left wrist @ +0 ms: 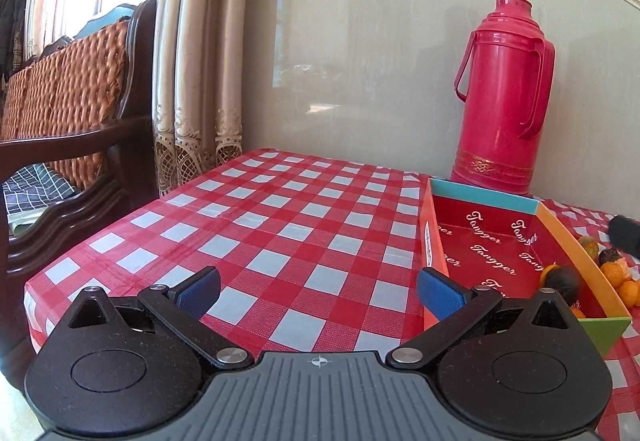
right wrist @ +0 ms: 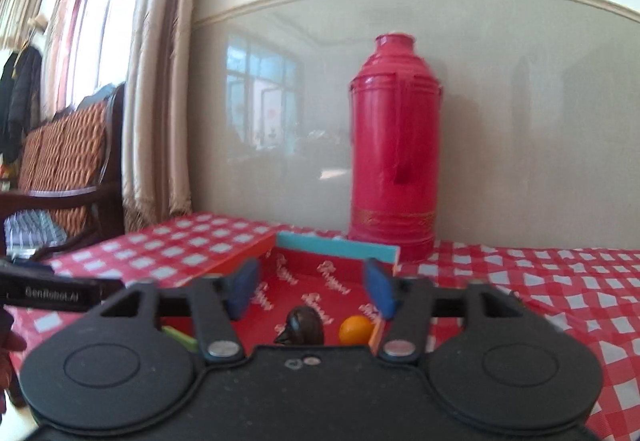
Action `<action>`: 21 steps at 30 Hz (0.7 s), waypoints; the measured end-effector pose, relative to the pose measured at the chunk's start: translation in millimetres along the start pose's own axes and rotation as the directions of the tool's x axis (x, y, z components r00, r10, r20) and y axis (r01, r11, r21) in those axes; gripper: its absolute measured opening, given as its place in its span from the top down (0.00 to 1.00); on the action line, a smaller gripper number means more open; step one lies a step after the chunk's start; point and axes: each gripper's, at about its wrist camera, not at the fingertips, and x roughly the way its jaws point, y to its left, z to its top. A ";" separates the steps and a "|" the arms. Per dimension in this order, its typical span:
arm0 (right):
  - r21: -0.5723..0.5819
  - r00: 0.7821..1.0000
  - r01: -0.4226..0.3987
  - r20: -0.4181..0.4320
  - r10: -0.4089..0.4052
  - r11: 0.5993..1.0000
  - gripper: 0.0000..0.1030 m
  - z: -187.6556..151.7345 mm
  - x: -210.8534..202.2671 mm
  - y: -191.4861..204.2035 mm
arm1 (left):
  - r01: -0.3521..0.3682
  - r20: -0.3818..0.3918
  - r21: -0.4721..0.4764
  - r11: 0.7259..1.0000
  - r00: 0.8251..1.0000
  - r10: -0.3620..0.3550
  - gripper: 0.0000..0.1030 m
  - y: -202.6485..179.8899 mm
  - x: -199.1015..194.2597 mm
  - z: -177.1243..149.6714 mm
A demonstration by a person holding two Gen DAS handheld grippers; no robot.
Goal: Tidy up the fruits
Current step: 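Carry the dark plum into the box and open the right tool, then reach the left tool to the orange and close its fingers on it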
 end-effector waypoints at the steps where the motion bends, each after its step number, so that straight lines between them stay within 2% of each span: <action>1: 0.003 1.000 0.025 0.018 -0.026 1.000 0.17 0.1 -2.4 -3.9 | 0.005 0.002 -0.002 1.000 1.000 -0.005 0.00 -1.1 -0.4 0.1; 2: 0.009 0.999 0.046 0.028 -0.046 0.999 0.16 0.7 -3.4 -8.2 | 0.010 0.005 -0.003 1.000 1.000 -0.009 0.00 -2.9 -1.2 0.3; 4: 0.025 0.994 0.101 0.027 -0.102 0.995 0.06 0.9 -3.5 -17.6 | 0.022 0.008 -0.001 1.000 1.000 -0.022 0.00 -8.3 -2.2 0.7; 10: 0.117 0.983 0.180 -0.051 -0.175 0.977 0.06 -1.9 -5.3 -57.2 | 0.077 0.018 0.017 0.997 0.997 -0.078 0.00 -33.7 -6.8 1.8; 15: 0.094 0.955 0.295 -0.071 -0.289 0.951 0.06 -3.8 -14.2 -81.9 | 0.131 0.033 0.037 0.991 0.991 -0.132 0.00 -60.3 -13.4 1.8; 21: 0.103 0.929 0.369 -0.060 -0.364 0.924 0.06 -5.8 -35.3 -111.5 | 0.217 0.060 0.057 0.974 0.974 -0.221 0.00 -102.5 -24.9 -0.2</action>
